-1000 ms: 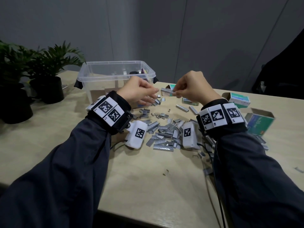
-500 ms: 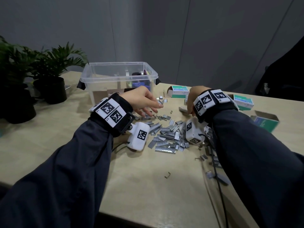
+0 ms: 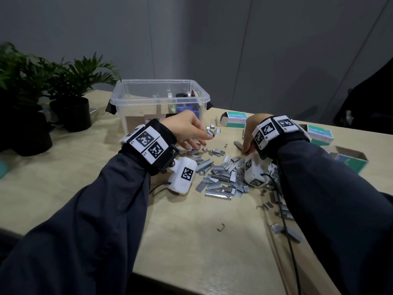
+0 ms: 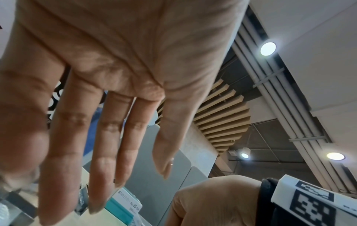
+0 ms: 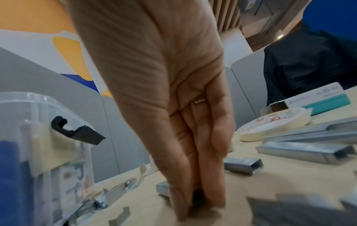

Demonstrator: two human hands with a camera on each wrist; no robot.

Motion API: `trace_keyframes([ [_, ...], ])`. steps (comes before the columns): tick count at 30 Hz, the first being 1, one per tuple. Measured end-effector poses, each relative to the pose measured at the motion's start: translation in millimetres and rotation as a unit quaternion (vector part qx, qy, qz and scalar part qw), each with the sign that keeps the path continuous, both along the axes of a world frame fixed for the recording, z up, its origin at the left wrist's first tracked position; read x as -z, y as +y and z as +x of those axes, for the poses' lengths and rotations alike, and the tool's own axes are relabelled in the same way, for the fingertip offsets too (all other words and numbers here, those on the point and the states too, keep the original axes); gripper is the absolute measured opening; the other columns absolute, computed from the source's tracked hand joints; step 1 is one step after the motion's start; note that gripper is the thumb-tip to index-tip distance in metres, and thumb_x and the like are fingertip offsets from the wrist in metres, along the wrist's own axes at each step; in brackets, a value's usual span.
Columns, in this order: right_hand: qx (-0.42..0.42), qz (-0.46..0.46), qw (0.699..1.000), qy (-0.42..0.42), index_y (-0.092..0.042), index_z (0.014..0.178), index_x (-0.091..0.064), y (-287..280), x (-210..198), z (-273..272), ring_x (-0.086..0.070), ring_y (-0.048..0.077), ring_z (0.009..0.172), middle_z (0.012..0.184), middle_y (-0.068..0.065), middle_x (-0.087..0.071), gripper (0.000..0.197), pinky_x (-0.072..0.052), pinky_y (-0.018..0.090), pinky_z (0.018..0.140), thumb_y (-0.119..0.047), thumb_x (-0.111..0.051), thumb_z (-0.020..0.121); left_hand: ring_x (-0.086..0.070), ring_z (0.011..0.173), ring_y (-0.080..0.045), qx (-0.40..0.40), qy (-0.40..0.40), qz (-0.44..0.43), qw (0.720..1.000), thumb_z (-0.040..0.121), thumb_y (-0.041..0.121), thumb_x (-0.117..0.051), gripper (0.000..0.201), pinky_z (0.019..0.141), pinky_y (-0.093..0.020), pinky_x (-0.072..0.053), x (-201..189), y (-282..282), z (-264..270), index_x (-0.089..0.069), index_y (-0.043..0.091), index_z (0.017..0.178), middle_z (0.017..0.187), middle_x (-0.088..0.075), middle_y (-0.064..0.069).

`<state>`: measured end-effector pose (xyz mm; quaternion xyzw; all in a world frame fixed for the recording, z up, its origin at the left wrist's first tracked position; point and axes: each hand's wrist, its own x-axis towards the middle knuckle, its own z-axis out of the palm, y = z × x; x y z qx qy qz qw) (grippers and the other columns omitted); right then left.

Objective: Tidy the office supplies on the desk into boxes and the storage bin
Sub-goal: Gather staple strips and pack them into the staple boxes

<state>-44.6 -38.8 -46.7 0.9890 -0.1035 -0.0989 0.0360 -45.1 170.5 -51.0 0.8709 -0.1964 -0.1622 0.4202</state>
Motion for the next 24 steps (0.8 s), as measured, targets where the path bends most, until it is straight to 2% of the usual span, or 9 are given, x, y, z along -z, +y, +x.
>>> trace_keyframes([
  [3,-0.006,0.004,1.0,-0.006,-0.017,0.061,-0.056,0.1,-5.4,-5.8,-0.071,0.028,0.085,0.083,0.003,-0.072,0.044,-0.059,0.046,0.083,-0.042,-0.092,0.054,-0.071,0.078,-0.017,0.003,0.001,0.004,1.0,0.088,0.027,-0.07,0.028,0.061,-0.024,-0.055,0.3,-0.4,-0.1,-0.069,0.004,0.102,0.095,-0.075,-0.008],
  [6,-0.005,0.019,1.0,-0.018,-0.018,0.061,-0.052,1.0,-2.7,-8.9,-0.07,0.029,0.087,0.085,0.004,-0.069,0.048,-0.059,0.046,0.083,-0.042,-0.092,0.054,-0.071,0.077,-0.016,0.006,-0.002,0.007,1.0,0.088,0.027,-0.069,0.028,0.06,-0.024,-0.055,-0.4,-0.1,-0.8,-0.069,0.003,0.102,0.096,-0.074,-0.008],
  [9,-0.02,0.021,0.999,-0.036,-0.015,0.074,-0.061,-0.6,1.9,-6.7,-0.071,0.03,0.084,0.084,0.005,-0.071,0.045,-0.059,0.047,0.082,-0.048,-0.086,0.057,-0.072,0.074,-0.018,0.003,-0.005,-0.004,1.0,0.088,0.027,-0.069,0.028,0.058,-0.024,-0.055,-7.5,9.0,1.3,-0.069,0.002,0.101,0.092,-0.075,-0.008],
  [11,-0.007,0.04,0.998,-0.045,-0.007,0.094,-0.064,1.3,0.7,-1.6,-0.072,0.028,0.083,0.089,0.007,-0.072,0.048,-0.06,0.044,0.082,-0.039,-0.086,0.066,-0.072,0.072,-0.018,-0.01,-0.011,-0.023,1.0,0.088,0.025,-0.068,0.027,0.058,-0.025,-0.056,-14.3,20.9,5.6,-0.069,0.001,0.101,0.087,-0.075,-0.006],
  [15,-0.036,0.076,0.996,-0.027,-0.004,0.086,-0.07,15.4,-16.9,-2.2,-0.074,0.022,0.08,0.084,0.006,-0.075,0.029,-0.06,0.038,0.081,-0.024,-0.087,0.072,-0.072,0.074,-0.02,-0.03,-0.009,-0.017,0.999,0.09,0.017,-0.065,0.017,0.051,-0.022,-0.054,-22.2,45.5,15.3,-0.069,0.001,0.097,0.086,-0.075,-0.008],
  [17,-0.092,0.116,0.989,-0.005,-0.01,0.088,-0.077,20.9,-24.7,-6.9,-0.072,0.01,0.074,0.078,0.0,-0.075,0.011,-0.059,0.025,0.069,-0.015,-0.081,0.079,-0.071,0.074,-0.021,-0.029,-0.014,0.013,0.999,0.091,0.014,-0.065,0.013,0.055,-0.025,-0.054,-22.5,54.4,19.2,-0.069,0.002,0.094,0.09,-0.074,-0.013],
  [19,-0.156,0.155,0.975,0.023,-0.018,0.087,-0.078,29.7,-28.0,-15.6,-0.07,0.001,0.069,0.078,-0.005,-0.074,0.009,-0.053,0.016,0.057,-0.012,-0.079,0.08,-0.071,0.07,-0.018,-0.018,-0.019,0.064,0.998,0.09,0.013,-0.066,0.014,0.058,-0.028,-0.053,-20.3,60.7,20.9,-0.069,0.0,0.094,0.089,-0.074,-0.012],
  [21,-0.2,0.176,0.962,0.066,-0.028,0.083,-0.077,39.4,-26.5,-22.5,-0.067,-0.003,0.069,0.08,-0.007,-0.074,0.013,-0.052,0.016,0.06,-0.019,-0.083,0.077,-0.069,0.066,-0.016,-0.006,-0.018,0.114,0.993,0.087,0.011,-0.069,0.015,0.058,-0.027,-0.053,-16.4,63.6,20.9,-0.069,-0.001,0.096,0.084,-0.074,-0.009],
  [24,-0.232,0.174,0.95,0.115,-0.037,0.076,-0.072,51.7,-16.9,-24.7,-0.068,0.005,0.083,0.089,-0.007,-0.075,0.019,-0.053,0.02,0.066,-0.024,-0.085,0.073,-0.066,0.069,-0.015,0.008,-0.022,0.176,0.984,0.084,0.007,-0.072,0.013,0.059,-0.025,-0.054,-12.8,64.8,18.0,-0.071,0.003,0.096,0.085,-0.072,-0.01],
])
